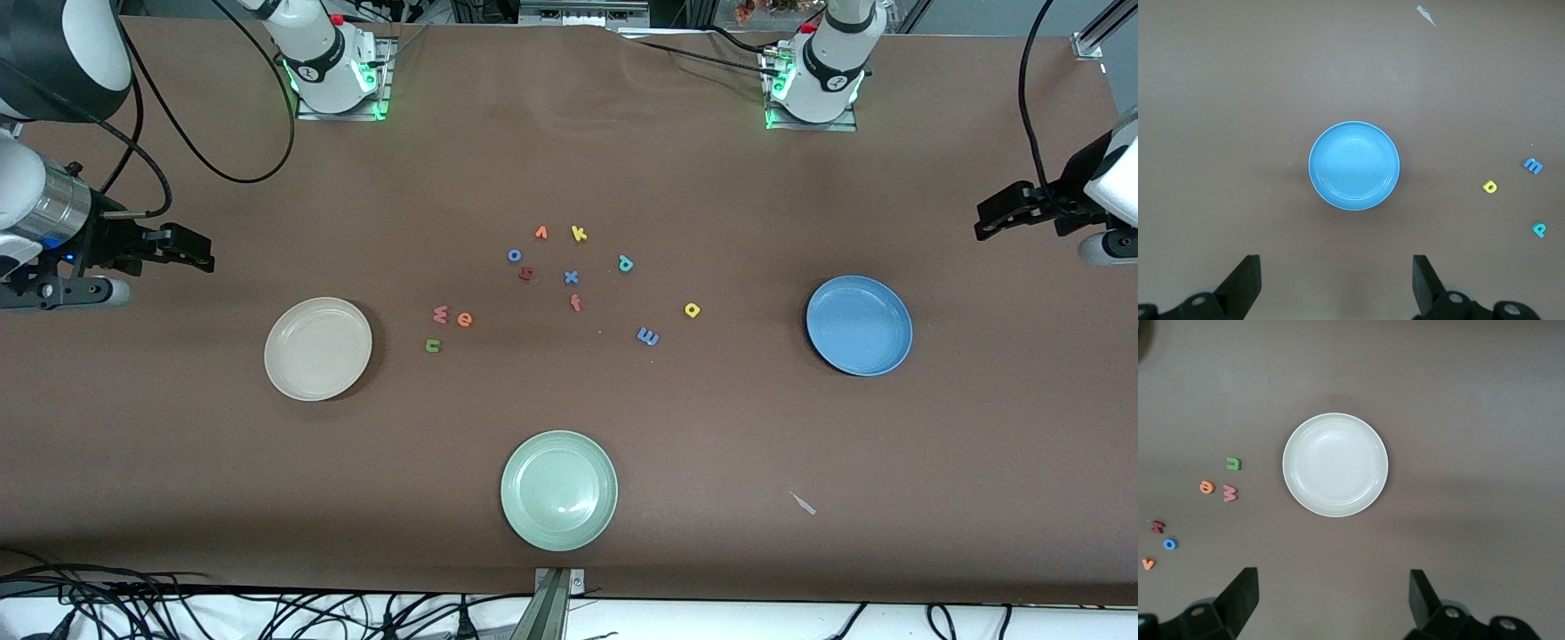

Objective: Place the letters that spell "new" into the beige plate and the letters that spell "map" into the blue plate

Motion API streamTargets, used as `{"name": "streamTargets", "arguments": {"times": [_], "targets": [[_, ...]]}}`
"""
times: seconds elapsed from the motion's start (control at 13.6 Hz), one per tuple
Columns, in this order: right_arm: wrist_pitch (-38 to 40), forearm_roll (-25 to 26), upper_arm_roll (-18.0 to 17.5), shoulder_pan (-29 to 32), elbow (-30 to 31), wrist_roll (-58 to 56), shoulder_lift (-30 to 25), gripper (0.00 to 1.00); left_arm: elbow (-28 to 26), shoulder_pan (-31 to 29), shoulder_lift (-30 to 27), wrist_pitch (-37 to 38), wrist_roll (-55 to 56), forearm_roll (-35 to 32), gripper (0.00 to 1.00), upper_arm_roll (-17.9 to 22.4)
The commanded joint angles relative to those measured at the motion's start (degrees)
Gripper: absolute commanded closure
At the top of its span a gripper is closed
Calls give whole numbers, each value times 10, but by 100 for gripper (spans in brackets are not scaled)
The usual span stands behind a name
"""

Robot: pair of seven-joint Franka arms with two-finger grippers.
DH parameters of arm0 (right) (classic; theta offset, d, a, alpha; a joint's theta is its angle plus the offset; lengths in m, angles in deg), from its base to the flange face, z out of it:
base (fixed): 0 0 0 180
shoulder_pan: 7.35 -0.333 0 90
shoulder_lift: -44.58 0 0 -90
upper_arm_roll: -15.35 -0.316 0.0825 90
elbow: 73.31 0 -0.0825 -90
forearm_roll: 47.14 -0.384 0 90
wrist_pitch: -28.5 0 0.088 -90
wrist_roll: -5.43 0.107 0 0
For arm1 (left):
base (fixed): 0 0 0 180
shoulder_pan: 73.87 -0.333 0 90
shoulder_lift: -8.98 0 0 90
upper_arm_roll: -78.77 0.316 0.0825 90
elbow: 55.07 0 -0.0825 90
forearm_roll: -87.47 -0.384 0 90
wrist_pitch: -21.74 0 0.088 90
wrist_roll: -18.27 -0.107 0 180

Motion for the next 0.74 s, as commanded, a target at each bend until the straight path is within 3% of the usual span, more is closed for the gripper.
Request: {"name": "streamTargets", "arguments": {"times": [0.0,0.66], "targets": [[-4,5,-2,1,12,-5,-8,0,-11,-4,-11,-1,-12,16,0,-1],[-5,4,-2,1,13,-5,-7,0,-16,-4,-11,-2,-12,16,0,-1]]}}
